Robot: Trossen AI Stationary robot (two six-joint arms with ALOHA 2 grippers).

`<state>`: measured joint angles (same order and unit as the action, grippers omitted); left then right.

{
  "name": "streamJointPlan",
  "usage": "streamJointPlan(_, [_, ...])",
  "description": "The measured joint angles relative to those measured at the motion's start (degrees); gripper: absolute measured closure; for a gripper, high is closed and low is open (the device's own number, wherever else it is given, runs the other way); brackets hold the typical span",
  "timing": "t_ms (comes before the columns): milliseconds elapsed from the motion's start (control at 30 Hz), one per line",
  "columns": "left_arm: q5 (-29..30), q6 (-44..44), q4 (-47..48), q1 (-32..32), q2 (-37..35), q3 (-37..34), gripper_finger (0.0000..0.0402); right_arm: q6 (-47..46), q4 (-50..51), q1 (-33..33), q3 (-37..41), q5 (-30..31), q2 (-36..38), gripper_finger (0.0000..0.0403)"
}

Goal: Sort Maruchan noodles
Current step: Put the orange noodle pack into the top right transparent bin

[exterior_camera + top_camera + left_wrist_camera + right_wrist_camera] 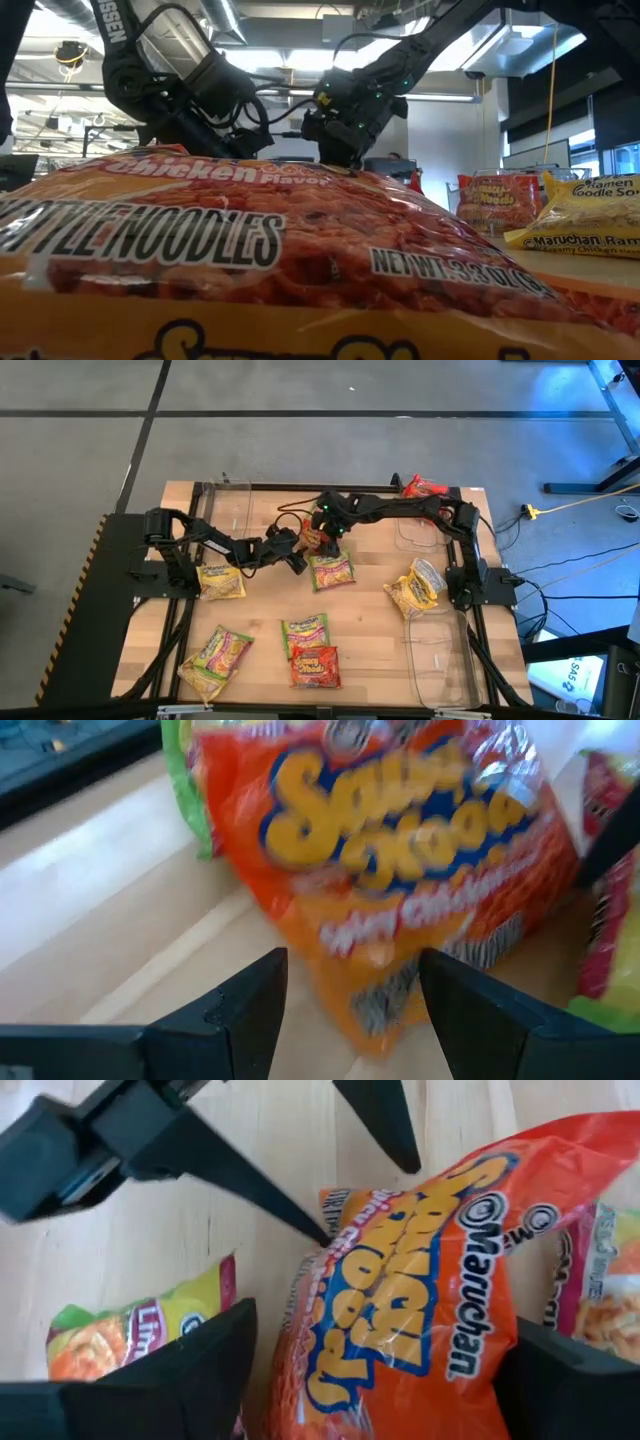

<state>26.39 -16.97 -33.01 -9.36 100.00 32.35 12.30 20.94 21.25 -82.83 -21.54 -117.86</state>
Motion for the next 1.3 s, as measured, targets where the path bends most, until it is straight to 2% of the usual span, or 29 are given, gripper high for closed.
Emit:
streamJointPlan(100, [1.6, 1.1, -0.2, 0.7, 0.0, 0.0, 0.0179, -0.7, -0.4, 0.0, 0.0, 0.5, 0.0, 0.0136])
streamJointPlan(533, [3.2, 2.4, -0.1, 1.0, 0.0, 0.0, 0.0179, -1.3, -0.4, 0.1, 0.0, 1.2, 0.0, 0.0334])
streamJointPlan(700, [3.7, 2.3, 0.3, 1.2, 0.0, 0.0, 0.0179, 1.4, -0.4, 0.1, 0.0, 1.5, 0.0, 0.0390])
streamJointPlan(933, [4.0, 2.4, 2.7, 3.2, -3.3, 0.0, 0.0179, 3.4, 1.4, 0.1, 0.0, 4.0, 2.5, 0.0399])
streamJointPlan(1200, [8.0, 2.4, 12.0, 6.4, -10.9, 0.0, 0.0179, 5.3, 8.3, 0.1, 0.0, 4.1, 10.8, 0.0402])
streamJointPlan(1300, [9.0, 2.4, 12.1, 7.3, -12.0, 0.0, 0.0179, 6.0, 11.5, 0.1, 0.0, 4.8, 14.6, 0.0402])
